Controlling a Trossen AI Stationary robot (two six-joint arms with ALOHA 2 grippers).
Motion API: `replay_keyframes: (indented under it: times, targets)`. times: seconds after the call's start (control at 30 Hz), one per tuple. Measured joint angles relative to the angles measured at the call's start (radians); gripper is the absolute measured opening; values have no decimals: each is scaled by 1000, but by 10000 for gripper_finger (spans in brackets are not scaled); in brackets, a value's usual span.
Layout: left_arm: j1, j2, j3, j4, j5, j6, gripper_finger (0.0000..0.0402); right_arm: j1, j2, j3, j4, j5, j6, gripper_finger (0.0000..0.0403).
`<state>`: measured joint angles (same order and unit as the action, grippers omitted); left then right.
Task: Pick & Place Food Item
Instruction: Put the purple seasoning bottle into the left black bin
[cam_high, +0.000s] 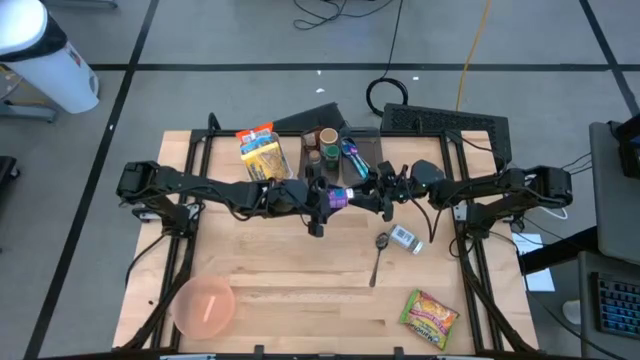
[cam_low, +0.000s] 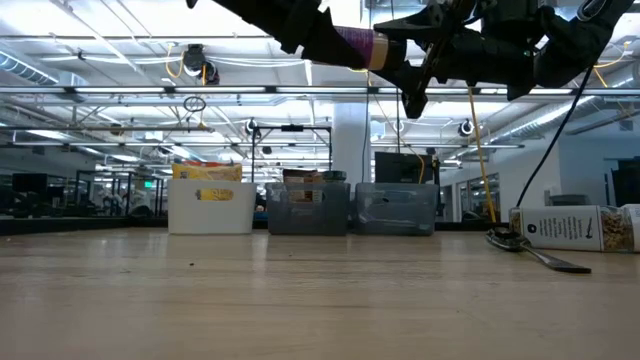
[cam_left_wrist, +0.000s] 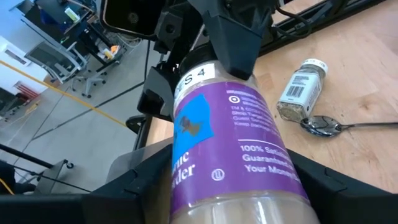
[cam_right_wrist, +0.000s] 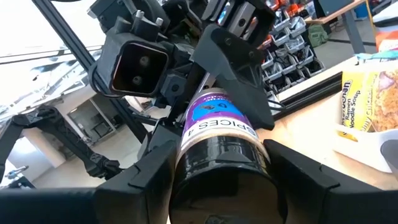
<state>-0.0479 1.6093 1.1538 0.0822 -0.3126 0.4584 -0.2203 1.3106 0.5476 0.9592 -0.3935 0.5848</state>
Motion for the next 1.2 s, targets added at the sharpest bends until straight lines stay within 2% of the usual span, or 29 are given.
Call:
replay_keyframes:
  times: [0.43,0.53,0.7,0.8,0.9,1.03,1.2]
  targets:
    - [-18,-19,0,21,-4,-36,310,-12,0,0,-3,-1,-33,207]
    - [-44,-55,2,-23,-3,-58,316,-28,0,-1,-31,1,-33,207]
    - [-89,-167,2,-191,12,-171,311,-38,0,26,-67,2,-53,206]
    - [-98,-234,2,-307,115,-260,305,-38,0,109,-200,4,-117,206]
    - [-98,-292,-23,-384,207,-339,300,-38,0,234,-444,48,-216,206]
    - [-98,-346,-126,-355,279,-410,292,-41,0,413,-767,135,-373,206]
    - [-101,-401,-320,-120,359,-473,285,-78,0,582,-1011,210,-463,206]
